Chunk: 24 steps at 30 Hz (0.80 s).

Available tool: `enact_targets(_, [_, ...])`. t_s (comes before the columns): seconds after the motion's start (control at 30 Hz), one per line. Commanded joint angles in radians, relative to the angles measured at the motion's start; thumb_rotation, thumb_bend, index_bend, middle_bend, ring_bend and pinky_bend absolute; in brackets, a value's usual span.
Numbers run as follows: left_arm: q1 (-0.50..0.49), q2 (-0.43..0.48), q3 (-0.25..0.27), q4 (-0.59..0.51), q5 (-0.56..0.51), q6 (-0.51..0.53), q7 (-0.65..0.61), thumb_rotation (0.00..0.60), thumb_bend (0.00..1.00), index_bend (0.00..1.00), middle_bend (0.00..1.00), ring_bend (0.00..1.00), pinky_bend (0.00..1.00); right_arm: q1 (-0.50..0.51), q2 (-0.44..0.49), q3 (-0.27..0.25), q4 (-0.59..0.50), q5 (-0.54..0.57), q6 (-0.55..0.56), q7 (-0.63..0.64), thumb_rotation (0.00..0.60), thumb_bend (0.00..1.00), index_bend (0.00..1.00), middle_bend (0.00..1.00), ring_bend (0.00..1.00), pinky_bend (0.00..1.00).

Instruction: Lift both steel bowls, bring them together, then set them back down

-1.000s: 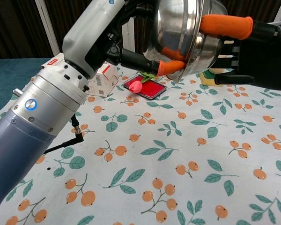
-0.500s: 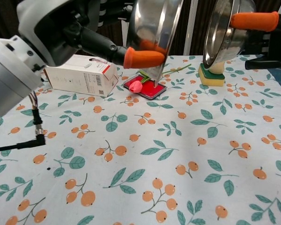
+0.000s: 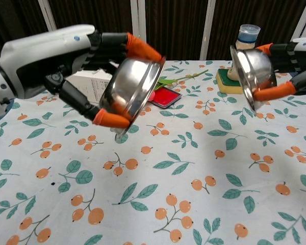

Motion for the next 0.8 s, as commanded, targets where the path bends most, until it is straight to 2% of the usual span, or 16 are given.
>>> enact_targets(0.03, [-0.023, 0.083, 0.018, -0.047, -0.146, -0.113, 0.157, 0.6, 0.52, 0.43, 0.57, 0.43, 0.55, -0.012, -0.18, -0.144, 0.29, -0.238, 0.184, -0.304, 0.6, 0.4, 1.0, 0.95, 1.0, 1.0])
enact_targets(0.17, [-0.03, 0.095, 0.045, -0.036, -0.212, -0.156, 0.256, 0.6, 0.5, 0.42, 0.54, 0.42, 0.51, -0.013, -0.237, -0.201, 0.416, -0.314, 0.209, -0.382, 0.6, 0.4, 0.95, 0.87, 0.92, 1.0])
enact_targets(0.3, [-0.034, 0.088, 0.082, 0.0, -0.263, -0.185, 0.368, 0.6, 0.44, 0.4, 0.5, 0.38, 0.45, -0.009, -0.277, -0.242, 0.498, -0.351, 0.206, -0.4, 0.6, 0.4, 0.74, 0.7, 0.76, 0.98])
enact_targets(0.4, [-0.031, 0.07, 0.101, 0.034, -0.293, -0.186, 0.442, 0.6, 0.29, 0.25, 0.38, 0.29, 0.32, -0.004, -0.294, -0.266, 0.536, -0.377, 0.212, -0.39, 0.6, 0.4, 0.5, 0.5, 0.6, 0.78])
enact_targets(0.47, [-0.036, 0.068, 0.112, 0.049, -0.324, -0.201, 0.487, 0.6, 0.16, 0.07, 0.23, 0.16, 0.21, -0.002, -0.297, -0.278, 0.543, -0.383, 0.208, -0.382, 0.6, 0.41, 0.31, 0.36, 0.46, 0.62])
enact_targets(0.5, [-0.041, 0.069, 0.117, 0.056, -0.342, -0.209, 0.516, 0.6, 0.12, 0.02, 0.17, 0.11, 0.2, -0.001, -0.297, -0.283, 0.543, -0.384, 0.206, -0.377, 0.6, 0.41, 0.19, 0.28, 0.37, 0.54])
enact_targets(0.57, [-0.05, 0.063, 0.126, 0.07, -0.387, -0.219, 0.578, 0.6, 0.08, 0.0, 0.08, 0.03, 0.17, 0.001, -0.294, -0.294, 0.535, -0.381, 0.193, -0.365, 0.6, 0.41, 0.04, 0.16, 0.25, 0.45])
enact_targets(0.63, [-0.055, 0.06, 0.13, 0.071, -0.42, -0.225, 0.611, 0.6, 0.06, 0.0, 0.02, 0.0, 0.14, 0.002, -0.289, -0.298, 0.525, -0.376, 0.186, -0.354, 0.6, 0.41, 0.0, 0.08, 0.17, 0.4])
enact_targets(0.7, [-0.059, 0.056, 0.131, 0.071, -0.44, -0.226, 0.634, 0.587, 0.04, 0.0, 0.0, 0.0, 0.11, 0.003, -0.286, -0.303, 0.514, -0.371, 0.179, -0.341, 0.587, 0.39, 0.0, 0.03, 0.13, 0.36])
enact_targets(0.8, [-0.06, 0.042, 0.135, 0.082, -0.45, -0.211, 0.673, 0.531, 0.01, 0.0, 0.0, 0.0, 0.09, 0.005, -0.278, -0.312, 0.49, -0.36, 0.164, -0.316, 0.51, 0.36, 0.0, 0.0, 0.07, 0.29])
